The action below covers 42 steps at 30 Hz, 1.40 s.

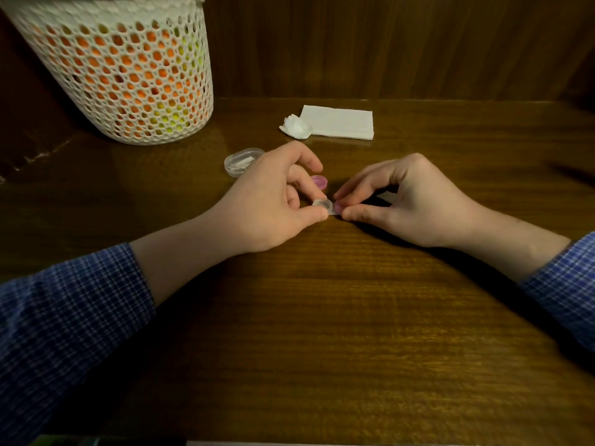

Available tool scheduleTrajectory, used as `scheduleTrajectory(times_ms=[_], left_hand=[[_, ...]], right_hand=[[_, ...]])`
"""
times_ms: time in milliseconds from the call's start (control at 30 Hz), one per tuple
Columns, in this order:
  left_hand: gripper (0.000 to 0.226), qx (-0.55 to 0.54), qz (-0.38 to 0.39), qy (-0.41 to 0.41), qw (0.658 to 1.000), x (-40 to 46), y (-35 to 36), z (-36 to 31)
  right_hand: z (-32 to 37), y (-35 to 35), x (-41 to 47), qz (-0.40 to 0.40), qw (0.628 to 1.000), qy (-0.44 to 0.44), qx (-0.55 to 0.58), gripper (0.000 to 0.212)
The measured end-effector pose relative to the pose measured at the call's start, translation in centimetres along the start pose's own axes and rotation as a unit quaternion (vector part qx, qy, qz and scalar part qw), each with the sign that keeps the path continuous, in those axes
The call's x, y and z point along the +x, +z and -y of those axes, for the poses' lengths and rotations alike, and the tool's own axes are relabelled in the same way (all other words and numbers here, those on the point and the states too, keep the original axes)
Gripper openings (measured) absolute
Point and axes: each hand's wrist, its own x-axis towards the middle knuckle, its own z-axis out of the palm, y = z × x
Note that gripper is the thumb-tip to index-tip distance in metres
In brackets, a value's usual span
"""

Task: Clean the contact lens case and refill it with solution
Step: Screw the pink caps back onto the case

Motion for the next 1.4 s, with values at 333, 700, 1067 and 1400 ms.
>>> scheduleTrajectory(times_ms=[333,700,1067,1400], left_hand=[[0.041,0.005,-0.007,0.001,1.0,-0.2,0.0,-0.2],[0.047,0.001,0.0,-0.004,1.0,-0.3,0.0,-0.3],[0.038,0.001,-0.004,-0.004,1.0,-0.3,0.1,-0.4],[0.042,-0.006,-0.001,-0.011,1.0,-0.3,0.0,-0.4]], right_hand=[[0.4,0.6,-0.1,-0.036,0.999,0.01,-0.02,0.011],[-0.3,-0.1,0.1,0.011,1.0,-0.003,0.021,0.007],[0.5,0.6,0.0,-0.036,0.999,0.01,-0.011,0.009],[-0.1,-0.4,0.1,0.019,1.0,-0.008,0.018,0.009]])
